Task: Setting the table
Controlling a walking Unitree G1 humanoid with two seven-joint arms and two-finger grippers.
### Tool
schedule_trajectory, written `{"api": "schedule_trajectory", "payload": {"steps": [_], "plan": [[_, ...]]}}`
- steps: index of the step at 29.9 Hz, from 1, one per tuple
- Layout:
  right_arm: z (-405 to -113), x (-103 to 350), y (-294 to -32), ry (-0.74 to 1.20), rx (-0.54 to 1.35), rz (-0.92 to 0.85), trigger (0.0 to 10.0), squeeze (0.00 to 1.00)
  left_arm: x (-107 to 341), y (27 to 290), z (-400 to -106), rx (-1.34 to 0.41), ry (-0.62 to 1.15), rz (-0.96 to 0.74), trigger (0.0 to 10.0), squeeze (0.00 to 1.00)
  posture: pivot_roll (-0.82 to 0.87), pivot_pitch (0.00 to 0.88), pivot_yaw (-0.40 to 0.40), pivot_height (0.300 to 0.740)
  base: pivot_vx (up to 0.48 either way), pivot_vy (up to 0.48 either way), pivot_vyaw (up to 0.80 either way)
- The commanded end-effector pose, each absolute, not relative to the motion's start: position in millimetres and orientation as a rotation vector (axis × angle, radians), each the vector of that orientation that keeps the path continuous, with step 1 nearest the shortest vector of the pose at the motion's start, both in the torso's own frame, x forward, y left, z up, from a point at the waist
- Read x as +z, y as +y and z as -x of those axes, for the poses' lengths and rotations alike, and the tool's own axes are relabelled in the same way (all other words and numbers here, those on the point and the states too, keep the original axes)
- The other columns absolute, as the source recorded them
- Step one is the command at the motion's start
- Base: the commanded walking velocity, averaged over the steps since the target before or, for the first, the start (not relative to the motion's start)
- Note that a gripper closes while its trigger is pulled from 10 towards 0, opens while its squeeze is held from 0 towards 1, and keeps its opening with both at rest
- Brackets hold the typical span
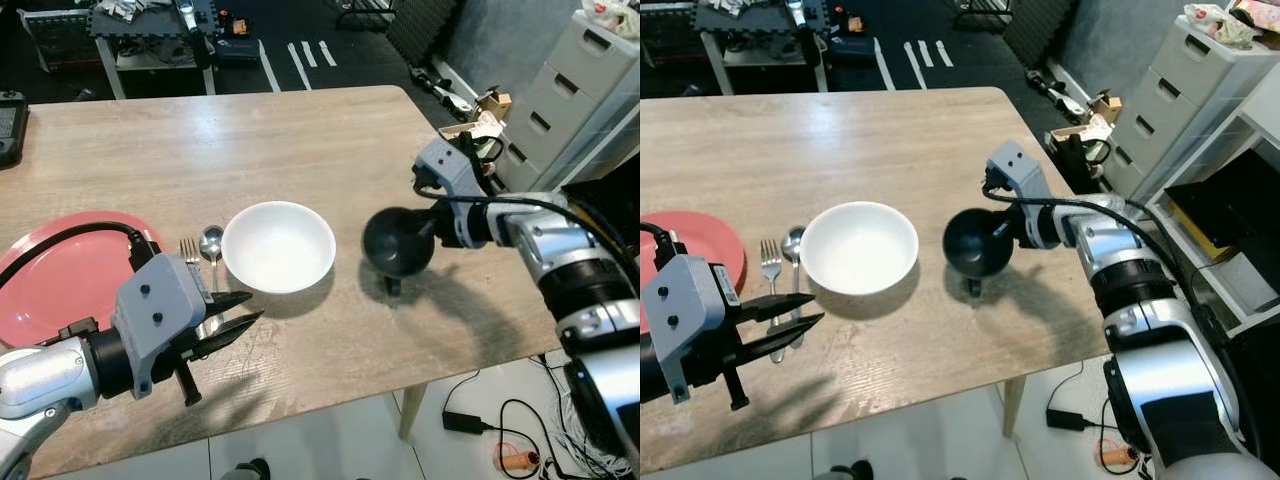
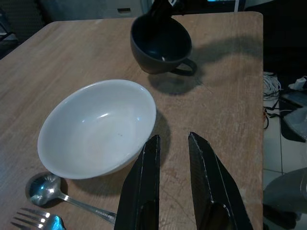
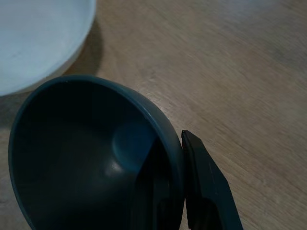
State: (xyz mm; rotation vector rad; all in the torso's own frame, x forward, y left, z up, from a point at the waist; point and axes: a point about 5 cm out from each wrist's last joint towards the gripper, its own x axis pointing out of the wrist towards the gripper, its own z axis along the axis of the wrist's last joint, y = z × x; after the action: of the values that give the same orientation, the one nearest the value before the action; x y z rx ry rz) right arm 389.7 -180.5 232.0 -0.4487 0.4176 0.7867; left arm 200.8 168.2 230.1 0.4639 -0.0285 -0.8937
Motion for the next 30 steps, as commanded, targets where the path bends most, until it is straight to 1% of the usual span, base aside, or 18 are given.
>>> {"api": "schedule_trajectory", "payload": {"steps": [1, 2, 7, 13, 14, 15, 22, 23, 24, 25, 26, 27, 28, 30], "plan": [[-389.5, 231.7, -183.6, 0.434, 0.801, 0.46, 10.0, 0.44, 227.4, 165.3, -197.8, -0.916, -0.018, -0.46, 10.0, 0.0, 0.06, 0.059, -0.021, 0.74, 0.0, 0.0, 0.0], [-389.6, 232.0, -183.3, 0.434, 0.806, 0.459, 10.0, 1.0, 227.2, 165.2, -197.9, -0.915, -0.018, -0.46, 10.0, 0.0, 0.06, 0.058, -0.021, 0.74, 0.0, 0.0, 0.0], [-390.3, 232.7, -183.2, 0.432, 0.809, 0.455, 10.0, 1.0, 226.4, 164.5, -198.1, -0.911, -0.02, -0.454, 10.0, 0.0, 0.06, 0.059, -0.022, 0.74, 0.0, 0.0, 0.0], [-394.4, 237.0, -182.3, 0.401, 0.792, 0.397, 10.0, 1.0, 226.1, 163.9, -198.8, -0.907, -0.023, -0.449, 10.0, 0.0, 0.06, 0.058, -0.019, 0.74, 0.0, 0.0, 0.0], [-395.4, 238.8, -182.2, 0.388, 0.784, 0.384, 10.0, 0.55, 226.1, 163.6, -198.9, -0.906, -0.024, -0.448, 10.0, 0.0, 0.06, 0.058, -0.019, 0.74, 0.0, 0.0, 0.0], [-396.0, 240.2, -182.0, 0.378, 0.778, 0.368, 10.0, 0.0, 226.0, 163.4, -199.0, -0.907, -0.024, -0.446, 10.0, 0.0, 0.06, 0.059, -0.016, 0.74, 0.0, 0.0, 0.0], [-397.2, 254.9, -186.9, 0.32, 0.759, 0.309, 10.0, 0.0, 226.0, 162.7, -198.7, -0.909, -0.026, -0.443, 10.0, 0.0, 0.06, 0.065, -0.015, 0.74, 0.0, 0.0, 0.0], [-397.7, 271.1, -190.2, 0.242, 0.744, 0.236, 10.0, 0.0, 225.7, 161.3, -199.6, -0.906, -0.03, -0.434, 10.0, 0.0, 0.06, 0.068, -0.015, 0.74, 0.0, 0.0, 0.0], [-397.7, 271.1, -190.2, 0.242, 0.744, 0.236, 10.0, 0.0, 225.7, 161.3, -199.6, -0.906, -0.03, -0.434, 10.0, 0.0, 0.06, 0.068, -0.015, 0.74, 0.0, 0.0, 0.0], [-396.6, 288.0, -193.0, 0.154, 0.74, 0.151, 10.0, 0.0, 225.3, 159.4, -201.6, -0.892, -0.039, -0.417, 10.0, 0.0, 0.06, 0.069, -0.012, 0.74, 0.0, 0.0, 0.0], [-395.2, 296.1, -194.0, 0.093, 0.734, 0.123, 10.0, 0.0, 224.8, 159.0, -204.3, -0.872, -0.047, -0.405, 10.0, 0.0, 0.06, 0.071, -0.006, 0.74, 0.0, 0.0, 0.0], [-395.2, 296.1, -194.0, 0.093, 0.734, 0.123, 10.0, 0.0, 224.8, 159.0, -204.3, -0.872, -0.047, -0.405, 10.0, 0.0, 0.06, 0.071, -0.006, 0.74, 0.0, 0.0, 0.0], [-391.5, 306.0, -195.1, -0.022, 0.705, 0.07, 10.0, 0.0, 224.3, 158.2, -213.3, -0.805, -0.074, -0.381, 10.0, 0.0, 0.06, 0.074, 0.002, 0.74, 0.0, 0.0, 0.0], [-384.8, 310.8, -194.9, -0.159, 0.65, 0.027, 10.0, 0.0, 227.1, 156.3, -226.2, -0.706, -0.123, -0.342, 10.0, 0.0, 0.06, 0.076, 0.005, 0.74, 0.0, 0.0, 0.0]]}}
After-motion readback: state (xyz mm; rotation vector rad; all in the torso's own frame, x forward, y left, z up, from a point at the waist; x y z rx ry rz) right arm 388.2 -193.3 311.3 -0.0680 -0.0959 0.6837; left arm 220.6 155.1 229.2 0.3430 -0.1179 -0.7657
